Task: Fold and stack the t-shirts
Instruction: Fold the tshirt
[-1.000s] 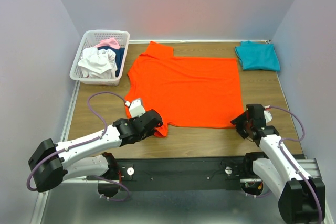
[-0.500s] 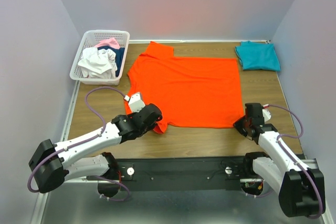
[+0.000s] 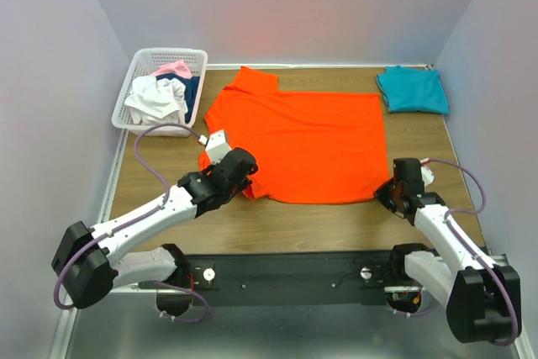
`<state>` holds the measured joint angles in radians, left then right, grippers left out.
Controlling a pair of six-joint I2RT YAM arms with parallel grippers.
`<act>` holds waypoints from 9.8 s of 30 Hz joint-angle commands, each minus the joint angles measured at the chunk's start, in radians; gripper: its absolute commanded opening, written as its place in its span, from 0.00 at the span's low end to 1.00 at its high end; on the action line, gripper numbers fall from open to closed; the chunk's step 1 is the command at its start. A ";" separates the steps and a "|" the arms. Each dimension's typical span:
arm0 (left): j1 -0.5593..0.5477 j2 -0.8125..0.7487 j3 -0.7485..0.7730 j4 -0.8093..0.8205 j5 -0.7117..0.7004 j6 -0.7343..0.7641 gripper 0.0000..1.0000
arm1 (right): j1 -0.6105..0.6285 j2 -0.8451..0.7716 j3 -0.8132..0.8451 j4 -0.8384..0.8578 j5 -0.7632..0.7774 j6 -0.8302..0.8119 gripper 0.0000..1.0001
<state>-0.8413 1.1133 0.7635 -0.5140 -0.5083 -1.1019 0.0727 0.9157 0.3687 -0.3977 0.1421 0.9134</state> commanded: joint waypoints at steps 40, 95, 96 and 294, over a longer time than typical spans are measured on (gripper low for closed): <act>0.393 0.512 0.407 0.272 0.129 0.626 0.00 | -0.005 0.549 0.547 0.074 0.048 -0.159 0.01; 0.493 0.642 0.169 0.430 0.442 0.537 0.98 | 0.033 0.756 0.540 0.125 -0.121 -0.366 1.00; 0.493 0.634 0.160 0.411 0.441 0.527 0.98 | 0.033 0.752 0.514 0.125 -0.113 -0.358 1.00; 0.551 1.224 1.370 0.008 0.157 0.669 0.98 | 0.118 0.657 0.779 0.020 0.292 -0.334 1.00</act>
<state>-0.3099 2.1635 1.9530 -0.3981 -0.3256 -0.5194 0.2008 1.5562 1.1439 -0.4034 0.4400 0.5961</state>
